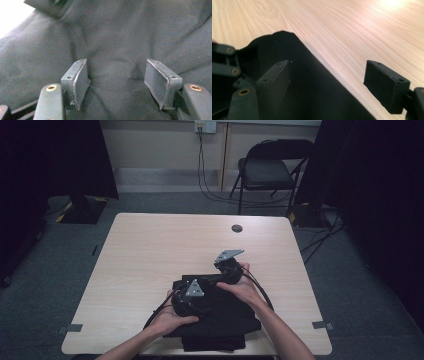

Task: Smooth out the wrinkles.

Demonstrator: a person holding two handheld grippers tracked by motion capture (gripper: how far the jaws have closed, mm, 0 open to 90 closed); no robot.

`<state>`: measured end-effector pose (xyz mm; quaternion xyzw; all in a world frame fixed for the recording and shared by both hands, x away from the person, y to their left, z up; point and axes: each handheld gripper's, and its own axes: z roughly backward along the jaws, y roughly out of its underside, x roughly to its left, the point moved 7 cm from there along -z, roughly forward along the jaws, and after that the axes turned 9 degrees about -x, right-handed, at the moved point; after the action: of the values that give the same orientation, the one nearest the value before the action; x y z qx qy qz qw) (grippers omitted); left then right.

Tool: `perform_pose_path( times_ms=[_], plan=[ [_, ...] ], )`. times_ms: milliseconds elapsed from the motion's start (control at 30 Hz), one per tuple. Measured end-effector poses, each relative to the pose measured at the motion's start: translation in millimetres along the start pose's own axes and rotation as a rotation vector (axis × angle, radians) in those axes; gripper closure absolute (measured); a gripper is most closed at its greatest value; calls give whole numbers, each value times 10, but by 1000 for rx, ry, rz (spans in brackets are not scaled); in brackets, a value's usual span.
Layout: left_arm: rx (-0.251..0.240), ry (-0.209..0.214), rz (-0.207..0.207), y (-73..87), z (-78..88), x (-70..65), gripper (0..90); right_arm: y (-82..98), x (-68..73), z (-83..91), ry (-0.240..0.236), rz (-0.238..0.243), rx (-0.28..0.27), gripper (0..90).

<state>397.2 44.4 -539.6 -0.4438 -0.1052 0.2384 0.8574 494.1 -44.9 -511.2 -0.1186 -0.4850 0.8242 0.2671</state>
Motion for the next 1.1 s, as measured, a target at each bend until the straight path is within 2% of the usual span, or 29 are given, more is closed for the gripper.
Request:
perform_pose_path(
  times_ms=[133, 267, 467, 600, 733, 833, 967, 1000, 1067, 1100],
  plan=[
    [-15, -3, 4, 14, 4, 1, 348, 51, -66, -137, 10, 15, 48, 154],
    [-29, -15, 2, 24, 4, -6, 348, 106, -123, -194, -9, -7, 67, 148],
    [-50, -25, 0, 33, -1, -16, 349, 238, -121, -231, -36, -30, 85, 150],
    [-48, -23, -4, 39, 8, -6, 349, 254, -115, -257, -29, 8, 113, 148],
    [-50, -25, -1, 38, 9, -9, 349, 250, -130, -239, -39, -18, 118, 151],
    [-51, -22, 1, 39, 13, -7, 349, 214, -125, -168, -53, -43, 88, 186],
    [-58, -24, 5, 45, 22, -11, 349, 173, -87, -37, -67, -32, 65, 174],
    [-59, -21, 6, 46, 25, -8, 349, 187, -78, -20, -69, -26, 73, 166],
    [-59, -18, 10, 45, 28, -7, 349, 248, -82, -17, -48, 22, 106, 158],
    [-59, -18, 13, 46, 31, -6, 349, 277, -83, -30, -56, 16, 118, 157]
  ],
)
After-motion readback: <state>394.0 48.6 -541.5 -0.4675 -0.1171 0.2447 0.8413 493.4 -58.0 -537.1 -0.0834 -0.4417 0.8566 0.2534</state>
